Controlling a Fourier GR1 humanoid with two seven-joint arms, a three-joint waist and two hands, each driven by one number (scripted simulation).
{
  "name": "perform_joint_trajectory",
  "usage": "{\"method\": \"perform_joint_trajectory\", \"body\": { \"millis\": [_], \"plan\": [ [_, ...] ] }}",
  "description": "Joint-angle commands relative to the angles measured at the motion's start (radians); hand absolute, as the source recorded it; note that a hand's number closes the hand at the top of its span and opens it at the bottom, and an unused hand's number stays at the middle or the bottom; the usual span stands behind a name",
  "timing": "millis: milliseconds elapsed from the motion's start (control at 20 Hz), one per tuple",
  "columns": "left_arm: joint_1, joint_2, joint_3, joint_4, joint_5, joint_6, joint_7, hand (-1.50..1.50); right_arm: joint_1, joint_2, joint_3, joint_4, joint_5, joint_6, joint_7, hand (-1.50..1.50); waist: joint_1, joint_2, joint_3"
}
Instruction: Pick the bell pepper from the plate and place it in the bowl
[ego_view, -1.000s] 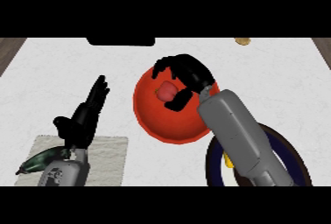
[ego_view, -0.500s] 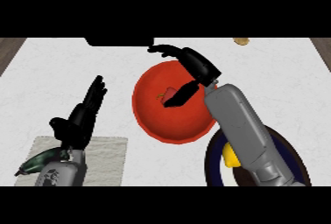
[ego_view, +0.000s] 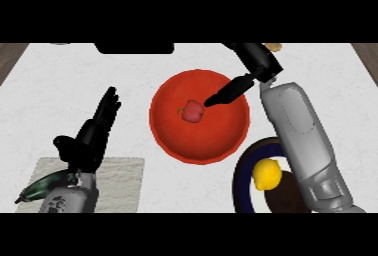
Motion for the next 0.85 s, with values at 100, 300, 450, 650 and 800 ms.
{"method": "perform_joint_trajectory", "body": {
  "millis": [100, 300, 450, 650, 800],
  "plan": [
    [-0.002, -0.006, 0.001, -0.037, 0.012, -0.003, 0.050, 0.00, -0.026, -0.074, -0.117, 0.006, -0.170, 0.157, 0.095, -1.50, 0.001, 0.001, 0.000],
    [-0.010, 0.014, 0.025, -0.024, 0.013, -0.015, 0.025, 0.00, 0.022, -0.138, -0.125, 0.043, -0.204, 0.251, 0.020, -1.50, 0.004, 0.002, 0.000],
    [-0.032, -0.002, 0.009, -0.018, -0.001, -0.005, 0.053, 0.00, 0.089, -0.187, -0.122, 0.031, -0.229, 0.347, -0.036, -1.50, 0.001, 0.001, 0.000],
    [0.016, -0.014, -0.004, 0.022, -0.006, -0.024, -0.035, 0.00, 0.074, -0.197, -0.105, 0.073, -0.210, 0.353, -0.076, -1.50, 0.004, 0.002, 0.000],
    [0.046, -0.021, -0.013, -0.026, -0.014, -0.014, -0.014, 0.00, 0.080, -0.235, -0.115, 0.101, -0.217, 0.395, -0.110, -1.50, 0.005, 0.002, 0.000]
  ]
}}
